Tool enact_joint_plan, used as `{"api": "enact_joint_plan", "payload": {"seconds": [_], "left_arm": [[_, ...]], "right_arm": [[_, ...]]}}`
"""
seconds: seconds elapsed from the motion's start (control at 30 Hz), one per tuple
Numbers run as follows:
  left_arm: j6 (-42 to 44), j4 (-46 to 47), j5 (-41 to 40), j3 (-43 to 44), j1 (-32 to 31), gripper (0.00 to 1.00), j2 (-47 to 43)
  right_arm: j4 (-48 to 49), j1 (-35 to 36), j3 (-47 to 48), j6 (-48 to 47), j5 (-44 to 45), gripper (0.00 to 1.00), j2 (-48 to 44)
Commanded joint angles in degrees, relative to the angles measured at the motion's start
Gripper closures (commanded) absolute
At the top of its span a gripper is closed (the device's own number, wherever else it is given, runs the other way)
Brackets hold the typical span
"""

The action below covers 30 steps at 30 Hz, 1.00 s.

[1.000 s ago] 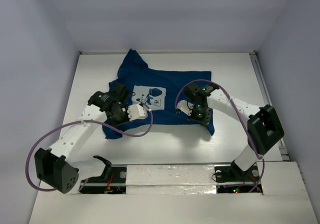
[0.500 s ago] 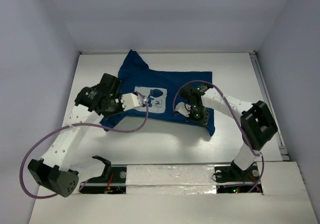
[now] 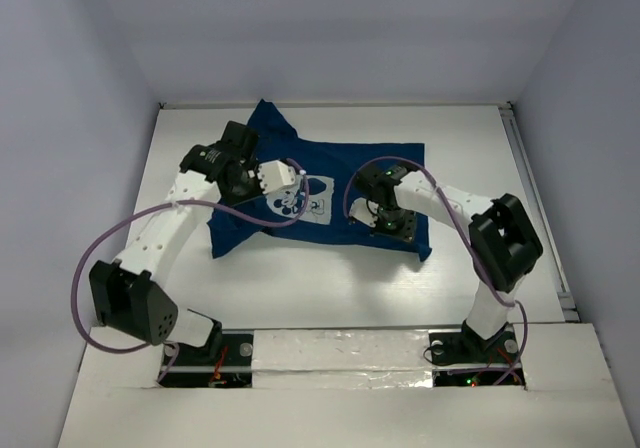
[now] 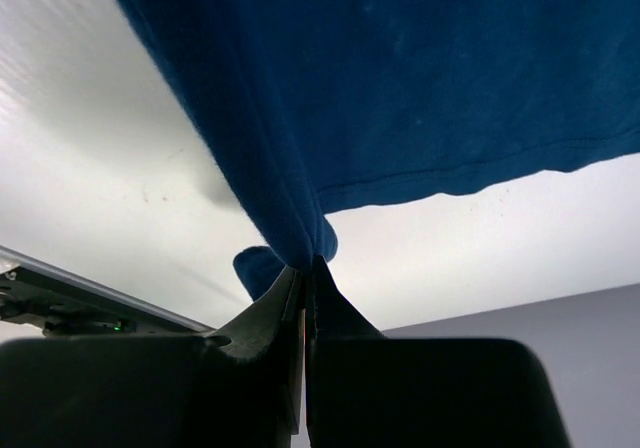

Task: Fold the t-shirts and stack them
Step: Fold the flattened tshirt in 1/3 of the way

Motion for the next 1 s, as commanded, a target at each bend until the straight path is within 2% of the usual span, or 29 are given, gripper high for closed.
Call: {"api": "enact_joint_plan", "payload": {"seconds": [0.0, 0.17, 0.4, 0.97], "left_arm": [[0.4, 5.4, -2.1, 3.6, 0.9, 1.0, 1.9], [-1.4, 10.4, -7.1, 5.8, 0.9, 1.0, 7.4], [-1.7, 12.1, -12.6, 6.2, 0.9, 1.0, 12.9], [-0.9, 17.1, -16.2, 10.5, 0.9, 1.0, 21.9]], "right_arm": [[0.4, 0.3, 2.3, -1.2, 3.9, 1.0, 0.5], [1.1, -0.8, 4.0, -1.4, 6.8, 1.0, 2.4], [2.0, -2.0, 8.1, -2.9, 7.6, 1.0, 5.6], [2.5, -4.7, 15.5, -4.6, 11.0, 1.0, 13.5]]}}
